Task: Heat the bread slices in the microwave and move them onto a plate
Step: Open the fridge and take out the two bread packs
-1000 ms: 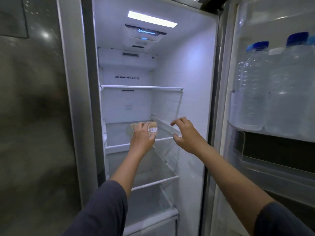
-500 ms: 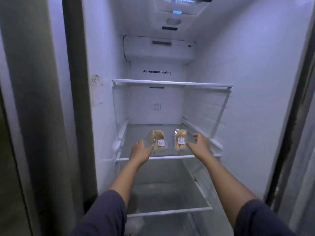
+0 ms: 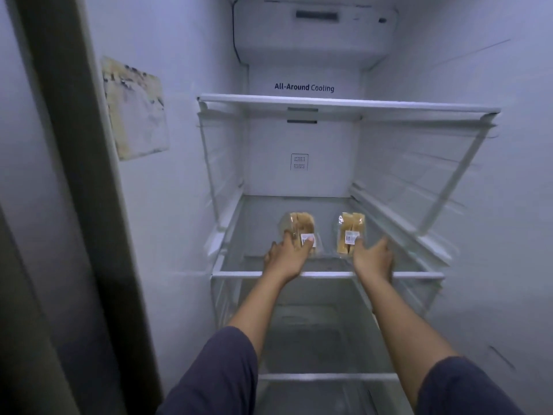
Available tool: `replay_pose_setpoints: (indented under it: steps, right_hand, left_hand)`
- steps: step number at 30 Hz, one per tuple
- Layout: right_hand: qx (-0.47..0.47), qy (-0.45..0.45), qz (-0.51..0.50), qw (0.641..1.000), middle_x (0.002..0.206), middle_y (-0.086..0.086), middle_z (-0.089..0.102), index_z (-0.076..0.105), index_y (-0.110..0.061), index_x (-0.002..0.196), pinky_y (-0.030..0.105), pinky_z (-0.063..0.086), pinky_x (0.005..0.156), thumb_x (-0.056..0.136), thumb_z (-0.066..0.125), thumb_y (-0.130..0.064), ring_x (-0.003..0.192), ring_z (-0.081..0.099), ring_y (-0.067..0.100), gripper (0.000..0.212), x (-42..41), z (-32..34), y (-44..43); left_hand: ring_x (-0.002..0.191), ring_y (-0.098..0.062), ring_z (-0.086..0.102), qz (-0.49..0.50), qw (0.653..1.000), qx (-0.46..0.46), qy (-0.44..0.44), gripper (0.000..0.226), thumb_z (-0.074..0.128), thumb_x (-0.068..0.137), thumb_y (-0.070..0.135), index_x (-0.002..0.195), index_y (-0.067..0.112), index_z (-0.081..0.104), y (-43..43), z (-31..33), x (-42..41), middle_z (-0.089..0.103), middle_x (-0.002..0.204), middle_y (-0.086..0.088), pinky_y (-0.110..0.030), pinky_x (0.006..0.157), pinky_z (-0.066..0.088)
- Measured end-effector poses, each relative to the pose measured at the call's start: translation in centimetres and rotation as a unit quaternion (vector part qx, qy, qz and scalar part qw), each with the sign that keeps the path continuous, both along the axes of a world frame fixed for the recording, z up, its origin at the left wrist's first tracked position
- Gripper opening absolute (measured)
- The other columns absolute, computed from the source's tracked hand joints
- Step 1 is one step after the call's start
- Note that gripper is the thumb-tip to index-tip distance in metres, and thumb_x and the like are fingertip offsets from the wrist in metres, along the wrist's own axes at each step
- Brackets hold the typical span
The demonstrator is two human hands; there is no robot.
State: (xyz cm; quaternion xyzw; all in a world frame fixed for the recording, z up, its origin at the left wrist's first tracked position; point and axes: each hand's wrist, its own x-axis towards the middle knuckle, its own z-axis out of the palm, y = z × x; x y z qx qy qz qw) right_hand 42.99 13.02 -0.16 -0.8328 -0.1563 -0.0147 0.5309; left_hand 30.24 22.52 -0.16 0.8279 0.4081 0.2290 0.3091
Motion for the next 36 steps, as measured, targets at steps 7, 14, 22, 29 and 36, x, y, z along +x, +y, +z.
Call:
replay_pose_setpoints:
  steps: [7,14,22,29,36]
  right_hand:
    - [-0.045,0.011,0.077,0.996,0.121,0.021,0.059,0.050,-0.007,0.118,0.039,0.043,0.091,0.081,0.064,-0.033,0.117,0.049,0.040,0.048,0.9,0.4,1.7]
    - [-0.001,-0.031,0.094,0.995,0.127,0.022,0.052,0.052,-0.008,0.128,0.033,0.038,0.096,0.077,0.071,-0.013,0.118,0.048,0.035,0.054,0.8,1.0,1.5]
    - [0.055,0.099,0.157,0.981,0.119,0.013,0.061,0.054,-0.016,0.125,0.046,0.051,0.093,0.069,0.075,-0.003,0.105,0.060,0.032,0.061,2.3,1.2,1.2]
    - [0.126,0.214,0.243,0.938,0.120,0.020,0.060,0.042,-0.014,0.135,0.041,0.055,0.079,0.076,0.064,0.011,0.098,0.061,0.032,0.068,3.2,1.4,0.1]
    - [0.195,0.315,0.273,0.888,0.129,0.023,0.053,0.028,-0.015,0.142,0.027,0.058,0.050,0.084,0.051,0.017,0.095,0.060,0.033,0.070,3.5,1.7,-2.0]
  left_hand:
    - [0.140,-0.033,0.023,0.010,0.998,-0.044,0.032,0.073,0.049,0.087,0.052,0.145,0.016,0.021,1.0,0.5,1.2,0.035,0.148,-0.013,-0.040,0.112,0.018]
    - [0.123,-0.027,0.050,0.026,0.983,-0.124,-0.130,0.067,0.071,0.076,0.026,0.135,0.017,0.040,0.6,0.7,2.0,0.055,0.132,-0.005,-0.038,0.103,0.039]
    - [0.119,-0.027,0.050,0.006,0.961,-0.199,-0.193,0.075,0.072,0.074,0.003,0.139,0.012,0.036,1.4,1.1,2.0,0.050,0.135,-0.012,-0.033,0.098,0.041]
    - [0.096,-0.016,0.051,-0.010,0.943,-0.248,-0.220,0.067,0.069,0.076,-0.002,0.135,0.006,0.038,0.7,2.1,2.7,0.053,0.129,-0.011,-0.017,0.076,0.044]
    - [0.078,-0.017,0.060,-0.034,0.900,-0.339,-0.273,0.059,0.067,0.082,0.006,0.131,0.013,0.034,0.0,1.8,4.0,0.060,0.096,-0.006,-0.033,0.069,0.054]
